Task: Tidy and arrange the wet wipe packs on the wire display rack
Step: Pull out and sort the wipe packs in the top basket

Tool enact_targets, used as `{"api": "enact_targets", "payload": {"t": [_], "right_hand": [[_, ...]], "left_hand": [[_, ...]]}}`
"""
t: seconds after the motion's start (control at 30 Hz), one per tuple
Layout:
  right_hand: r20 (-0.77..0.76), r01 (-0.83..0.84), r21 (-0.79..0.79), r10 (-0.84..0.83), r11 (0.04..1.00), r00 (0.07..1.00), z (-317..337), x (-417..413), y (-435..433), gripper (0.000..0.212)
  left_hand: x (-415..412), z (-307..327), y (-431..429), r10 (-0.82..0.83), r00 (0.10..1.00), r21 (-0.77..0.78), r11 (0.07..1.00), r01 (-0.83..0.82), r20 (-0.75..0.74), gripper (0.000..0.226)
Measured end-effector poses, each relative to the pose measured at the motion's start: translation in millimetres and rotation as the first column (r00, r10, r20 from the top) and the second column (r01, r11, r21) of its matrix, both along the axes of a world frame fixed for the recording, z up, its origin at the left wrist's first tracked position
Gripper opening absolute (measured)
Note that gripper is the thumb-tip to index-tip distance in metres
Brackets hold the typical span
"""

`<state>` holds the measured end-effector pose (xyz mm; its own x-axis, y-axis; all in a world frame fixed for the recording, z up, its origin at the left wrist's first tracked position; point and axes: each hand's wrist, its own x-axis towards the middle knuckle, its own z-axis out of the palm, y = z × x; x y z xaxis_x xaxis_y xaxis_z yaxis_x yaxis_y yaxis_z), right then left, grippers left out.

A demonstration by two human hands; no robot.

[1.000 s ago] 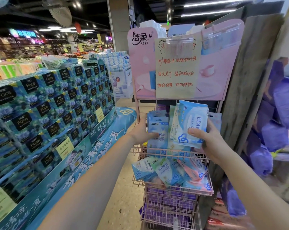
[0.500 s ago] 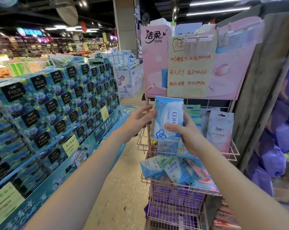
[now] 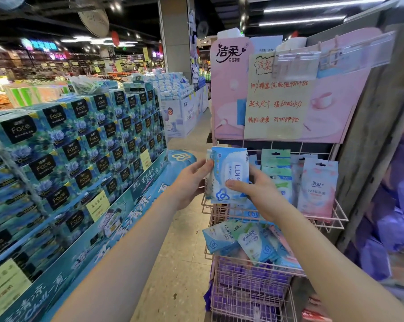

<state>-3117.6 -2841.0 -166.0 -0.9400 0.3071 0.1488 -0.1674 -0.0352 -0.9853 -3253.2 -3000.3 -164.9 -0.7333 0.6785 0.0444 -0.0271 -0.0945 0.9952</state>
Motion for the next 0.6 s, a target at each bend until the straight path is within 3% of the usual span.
{"api": "enact_targets", "payload": {"t": [0.17, 0.3, 0.5, 0.6], "right_hand": [[0.002, 0.058, -0.049, -0.058, 0.997, 0.998, -2.3, 3.6, -0.7, 0.048], [-0.017, 0.106, -0.122, -0.109, 0.987, 0.994, -2.3, 3.3, 1.5, 0.046], [-0.078, 0.255, -0.111, -0.265, 0.96, 0.961, 0.9, 6.8, 9.6, 0.049], [-0.076, 0.27, -0.099, -0.277, 0.958, 0.958, 3.0, 9.9, 10.6, 0.049]], "left_hand": [[0.0, -11.3, 1.9, -0.01, 0.999, -0.014, 1.0, 0.011, 0.04, 0.038], [-5.5, -19.7, 2.2, 0.018, 1.0, 0.022, 1.0, -0.019, 0.019, 0.039], [2.2, 0.6, 3.9, 0.308, 0.924, -0.025, 0.946, -0.322, -0.228, 0.041], [-0.1, 11.3, 8.6, 0.334, 0.874, -0.149, 0.902, -0.405, -0.352, 0.044]]}}
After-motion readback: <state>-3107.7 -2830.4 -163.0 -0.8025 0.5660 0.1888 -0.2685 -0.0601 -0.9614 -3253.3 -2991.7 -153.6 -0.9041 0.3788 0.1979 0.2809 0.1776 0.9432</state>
